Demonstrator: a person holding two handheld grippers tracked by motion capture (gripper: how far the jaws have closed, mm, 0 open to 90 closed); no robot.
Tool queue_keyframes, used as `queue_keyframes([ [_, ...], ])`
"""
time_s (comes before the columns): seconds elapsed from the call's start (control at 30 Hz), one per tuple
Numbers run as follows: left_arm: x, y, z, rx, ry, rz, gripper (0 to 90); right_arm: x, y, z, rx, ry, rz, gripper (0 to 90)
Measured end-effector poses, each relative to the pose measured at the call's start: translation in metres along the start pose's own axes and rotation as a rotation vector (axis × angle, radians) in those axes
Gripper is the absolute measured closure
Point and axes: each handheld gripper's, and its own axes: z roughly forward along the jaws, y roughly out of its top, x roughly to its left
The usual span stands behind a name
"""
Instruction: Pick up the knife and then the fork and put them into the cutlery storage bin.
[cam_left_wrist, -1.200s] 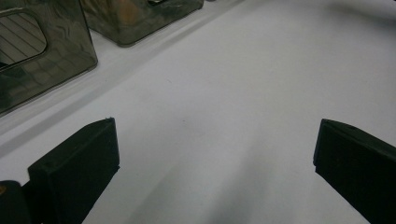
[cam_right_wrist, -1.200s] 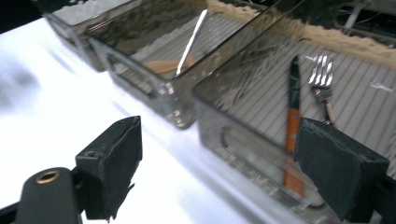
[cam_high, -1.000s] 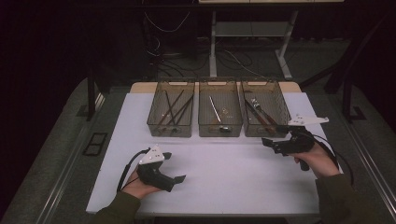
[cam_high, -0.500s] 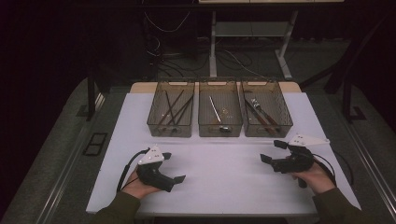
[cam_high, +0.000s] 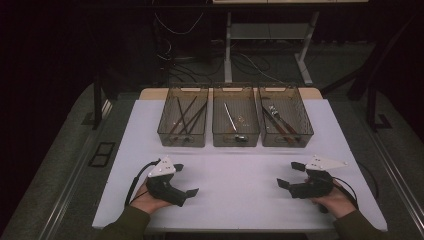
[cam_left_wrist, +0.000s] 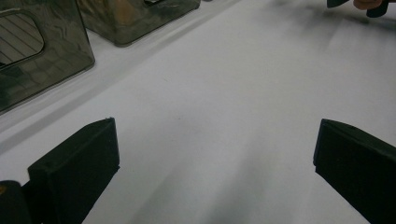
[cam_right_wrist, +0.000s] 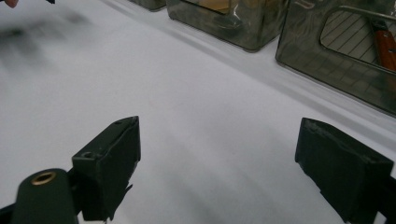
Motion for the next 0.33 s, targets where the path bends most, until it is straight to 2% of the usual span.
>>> queue_keyframes([
  [0.33,0.0000,0.0001,0.0003,0.002,0.000,0.003,0.0,0.0020,-0.0041,0.0000,0.020,-0.001,-0.010,14.4],
])
